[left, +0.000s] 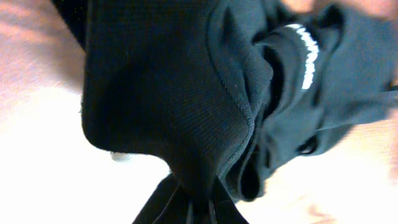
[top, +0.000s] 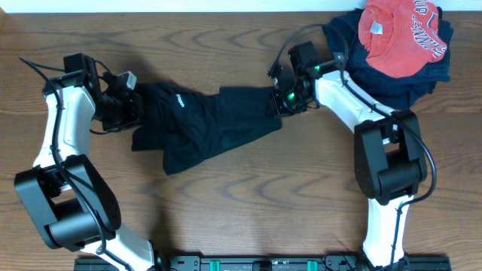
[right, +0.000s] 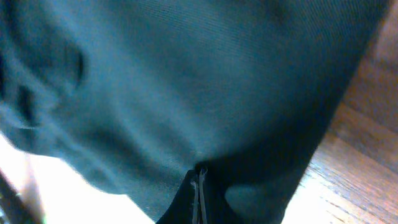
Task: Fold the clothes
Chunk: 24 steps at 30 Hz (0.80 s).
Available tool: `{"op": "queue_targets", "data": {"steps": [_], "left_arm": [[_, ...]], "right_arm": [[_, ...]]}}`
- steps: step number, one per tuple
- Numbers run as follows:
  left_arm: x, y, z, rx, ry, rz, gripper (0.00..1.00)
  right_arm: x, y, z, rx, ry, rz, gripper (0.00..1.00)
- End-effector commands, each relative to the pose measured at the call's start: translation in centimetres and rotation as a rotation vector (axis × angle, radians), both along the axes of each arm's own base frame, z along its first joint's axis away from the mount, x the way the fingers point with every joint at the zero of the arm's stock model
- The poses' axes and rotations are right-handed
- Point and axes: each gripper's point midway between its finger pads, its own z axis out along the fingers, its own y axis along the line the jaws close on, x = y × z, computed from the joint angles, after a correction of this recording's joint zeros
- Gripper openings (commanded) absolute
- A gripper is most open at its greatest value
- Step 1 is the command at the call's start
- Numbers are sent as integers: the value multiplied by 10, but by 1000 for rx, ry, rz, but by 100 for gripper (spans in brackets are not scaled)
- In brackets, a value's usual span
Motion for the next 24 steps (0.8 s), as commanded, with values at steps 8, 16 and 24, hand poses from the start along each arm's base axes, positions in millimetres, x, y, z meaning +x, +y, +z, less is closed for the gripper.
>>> {"op": "queue_targets", "data": {"steps": [8,16,24], "left_arm": [[14,-84,57,-259,-159,-160,6],[23,-164,77,-269,-276,-337,6],[22,-236,86,-263,-346,-430,6]], "right_arm": [[-9,-15,-63,-74,113,-36,1],[-11,-15,-66,-77,125,-35,1],[-12,-16,-66,-78,128,-35,1]]}}
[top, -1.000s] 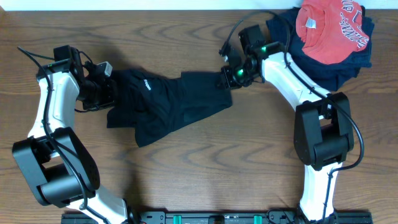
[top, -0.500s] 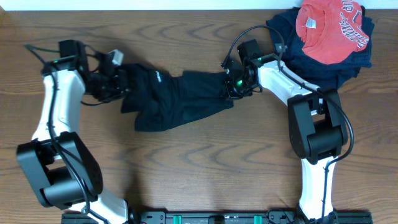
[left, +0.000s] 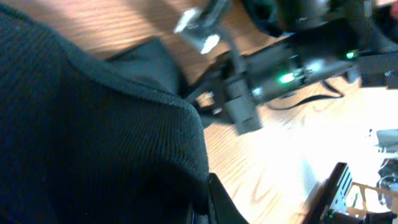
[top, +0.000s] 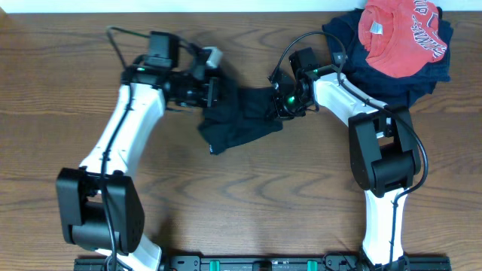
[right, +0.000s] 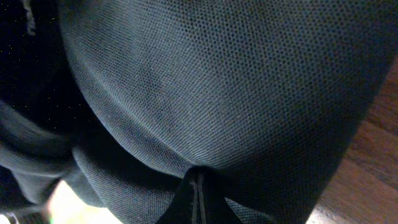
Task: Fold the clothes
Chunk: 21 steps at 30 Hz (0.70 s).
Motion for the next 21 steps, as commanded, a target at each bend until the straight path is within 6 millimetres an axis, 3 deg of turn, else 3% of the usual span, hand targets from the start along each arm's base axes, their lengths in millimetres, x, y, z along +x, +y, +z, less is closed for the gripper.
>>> {"op": "queue_targets", "data": {"steps": [1,6,13,17,21], "left_arm": [[3,-27,20,7,-52,12,6],[9,-52,20,71,-133,30,6],[12,-60,3,186,-174,54,6],[13,-61,-6,195,-155,52,6],[14,-60,-8,199,-153,55,6]], "right_arm": [[-12,-18,-44,-119,70,-19,1],[-12,-18,-44,-119,72,-19,1],[-9,-16,-43,-108,60,-19,1],[3,-8,-28,-34,19,7,1],[31,-10,8,15,-40,-19,1]]}}
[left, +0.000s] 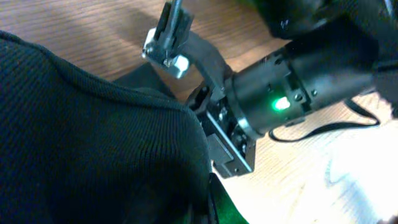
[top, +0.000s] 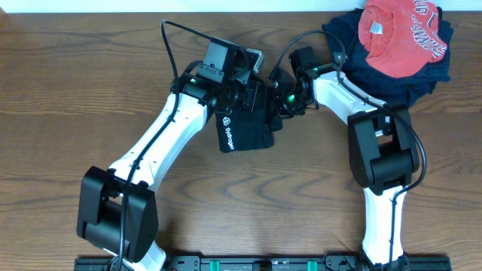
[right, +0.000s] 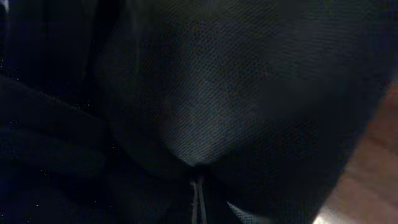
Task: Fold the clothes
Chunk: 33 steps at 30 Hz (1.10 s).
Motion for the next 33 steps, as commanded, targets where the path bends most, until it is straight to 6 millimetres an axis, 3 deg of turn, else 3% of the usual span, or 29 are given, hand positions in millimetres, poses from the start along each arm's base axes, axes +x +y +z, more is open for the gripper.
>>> {"op": "queue_targets", "data": {"steps": [1,6,8,9,11,15,20,23,27,30,33], "left_arm": [[9,1,2,9,-17,21,6],[10,0,3,7,-20,20,6],[11,0,4,4,-26,20,17],[12,-1,5,0,-34,20,39],[15,-2,7,-6,-47,20,64],[24,-2,18,-48,-58,69,81],[38,5,59,-148,-103,80,100],[47,28,90,-169,-153,126,98],[52,69,117,-175,-198,209,98],[49,102,118,-154,-172,282,98],[43,132,104,-101,-109,339,98]], "right_arm": [[30,-13,18,6,-65,-29,1],[68,-29,93,61,-197,-76,9],[79,-39,123,70,-258,-96,10],[84,-47,139,72,-294,-108,14],[91,-59,160,78,-341,-134,19],[99,-81,183,81,-395,-175,31],[95,-86,175,63,-380,-158,36],[89,-80,165,32,-364,-133,40],[82,-70,148,-41,-341,-100,46],[75,-59,131,-85,-316,-69,51],[66,-48,111,-123,-282,-39,59]]}}
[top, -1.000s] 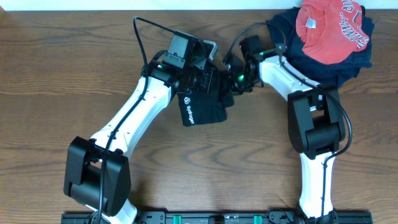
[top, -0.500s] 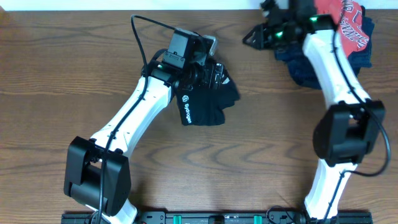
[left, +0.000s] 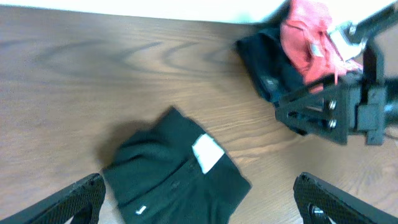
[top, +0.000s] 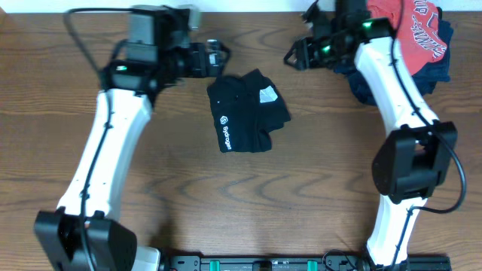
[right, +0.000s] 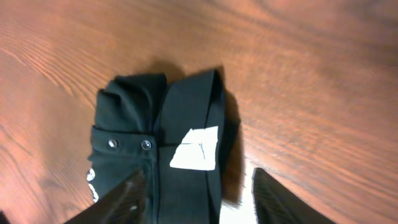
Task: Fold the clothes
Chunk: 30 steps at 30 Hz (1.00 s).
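Note:
A black garment [top: 245,117] lies folded in a compact bundle on the wooden table [top: 151,196], with a white label [top: 267,95] on top and a small white logo at its left edge. My left gripper [top: 217,59] hangs open above and to the left of it, holding nothing. My right gripper [top: 300,44] is open too, above and to the right of the bundle. The left wrist view shows the bundle [left: 174,177] between the wide-spread fingers [left: 71,200]. In the right wrist view the bundle [right: 155,168] and its label [right: 194,148] lie below the open fingers [right: 283,199].
A pile of other clothes sits at the table's far right corner: a red shirt [top: 410,26] on top of a navy garment [top: 365,79]. The right arm reaches across in front of that pile. The left wrist view shows the red shirt [left: 308,37] too.
Both grippers were shut on the black garment, close together over it. Now both are open and raised away from it, and the garment lies folded on the table by itself.
The black garment was stretched out between the two shut grippers, the left one far to the left. Then the left gripper held its end closer to the right one, then right beside it with the cloth doubled over. Now both have let go.

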Available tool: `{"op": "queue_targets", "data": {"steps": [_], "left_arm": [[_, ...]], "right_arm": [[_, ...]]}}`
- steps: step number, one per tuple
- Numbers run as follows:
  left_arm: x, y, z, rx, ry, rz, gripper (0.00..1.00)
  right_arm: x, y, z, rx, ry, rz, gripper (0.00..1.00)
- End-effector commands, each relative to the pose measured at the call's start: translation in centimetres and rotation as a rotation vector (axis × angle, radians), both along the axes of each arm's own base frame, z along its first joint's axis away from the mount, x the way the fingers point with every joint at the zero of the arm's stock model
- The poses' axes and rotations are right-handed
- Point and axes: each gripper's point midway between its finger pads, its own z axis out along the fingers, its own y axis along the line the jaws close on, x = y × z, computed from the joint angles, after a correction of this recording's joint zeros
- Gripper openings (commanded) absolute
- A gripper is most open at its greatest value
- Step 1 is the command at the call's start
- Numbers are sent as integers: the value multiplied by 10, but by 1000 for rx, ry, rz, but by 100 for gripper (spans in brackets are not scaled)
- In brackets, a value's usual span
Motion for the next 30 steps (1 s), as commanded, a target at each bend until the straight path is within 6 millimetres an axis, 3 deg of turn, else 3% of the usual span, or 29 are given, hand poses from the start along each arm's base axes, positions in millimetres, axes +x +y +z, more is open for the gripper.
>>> {"op": "queue_targets", "data": {"steps": [1,4,7,11,16,21,24,30], "left_arm": [[-4,24,-5,31,37,35,98],[-13,48,-22,100,110,85,98],[-19,71,-35,176,167,159,98],[-27,86,-45,257,208,196,98],[-32,90,-49,284,232,201,98],[-33,90,-50,285,236,200,98],[-33,90,-50,285,237,200,98],[-35,90,-52,286,246,199,98]], "right_arm": [[-12,11,-38,-82,56,38,63],[-20,18,-60,-137,91,51,80],[-27,22,-78,-174,117,65,85],[-32,21,-98,-205,161,34,86],[-36,20,-126,-209,230,10,87],[-49,35,-153,-128,327,48,84],[-53,44,-158,-70,358,69,80],[-64,62,-146,58,408,110,77]]}}
